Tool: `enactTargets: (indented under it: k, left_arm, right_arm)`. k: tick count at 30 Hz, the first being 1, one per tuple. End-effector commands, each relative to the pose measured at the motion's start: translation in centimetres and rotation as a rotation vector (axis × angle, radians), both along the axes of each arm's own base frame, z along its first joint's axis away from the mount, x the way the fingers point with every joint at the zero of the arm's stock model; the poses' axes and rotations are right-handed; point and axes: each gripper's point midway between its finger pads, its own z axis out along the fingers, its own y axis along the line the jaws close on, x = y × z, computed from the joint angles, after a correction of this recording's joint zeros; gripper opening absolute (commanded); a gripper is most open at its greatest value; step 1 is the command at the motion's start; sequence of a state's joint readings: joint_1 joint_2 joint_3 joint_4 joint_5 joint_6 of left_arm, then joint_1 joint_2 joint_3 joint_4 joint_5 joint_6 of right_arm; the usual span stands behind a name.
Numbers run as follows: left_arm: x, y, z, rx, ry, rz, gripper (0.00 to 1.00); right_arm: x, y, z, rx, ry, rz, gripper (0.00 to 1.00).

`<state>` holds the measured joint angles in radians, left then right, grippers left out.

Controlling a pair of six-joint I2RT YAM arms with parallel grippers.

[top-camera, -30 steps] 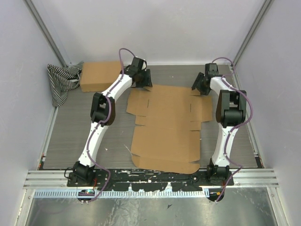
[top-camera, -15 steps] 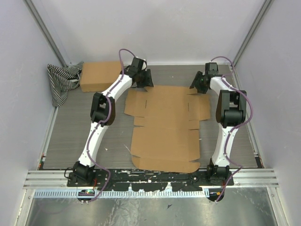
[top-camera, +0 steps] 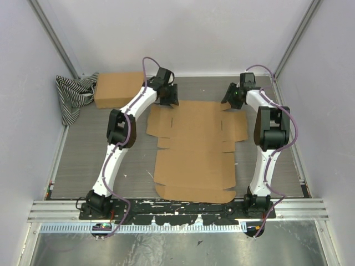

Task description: Fold the paper box

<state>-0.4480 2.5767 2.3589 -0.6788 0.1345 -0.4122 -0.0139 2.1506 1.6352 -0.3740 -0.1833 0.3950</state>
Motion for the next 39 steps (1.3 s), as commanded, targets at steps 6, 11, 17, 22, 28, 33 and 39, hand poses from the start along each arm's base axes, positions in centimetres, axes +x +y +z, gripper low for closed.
enactTargets:
  k: [6,11,17,22,28,33,39]
  left_arm:
    - [0.0,0.5,7.0,0.015,-0.114,-0.001,0.55]
    - [0.1,-0.1,7.5,-0.012,-0.123,-0.015,0.55]
    - [-0.1,-1.9,6.7,-0.097,-0.092,-0.042,0.55]
    - [0.0,-3.2,6.2,-0.152,-0.080,-0.044,0.55]
    - [0.3,-4.2,4.8,-0.190,-0.051,-0.042,0.55]
    - [0.1,-4.5,3.2,-0.194,-0.018,-0.037,0.54]
    - [0.0,-2.5,3.8,-0.144,-0.044,-0.005,0.53]
  right_arm:
    - [1.9,0.6,6.3,0.003,-0.153,0.021,0.56]
    - [1.9,0.7,6.1,0.004,-0.151,0.026,0.56]
    - [1.9,1.1,5.9,0.018,-0.146,0.042,0.55]
    - [1.9,1.5,6.1,0.020,-0.153,0.065,0.55]
    - [2.2,2.7,6.1,0.027,-0.154,0.104,0.54]
    - [2.4,4.5,6.1,0.017,-0.161,0.148,0.54]
    - [2.7,5.7,5.3,0.026,-0.143,0.178,0.54]
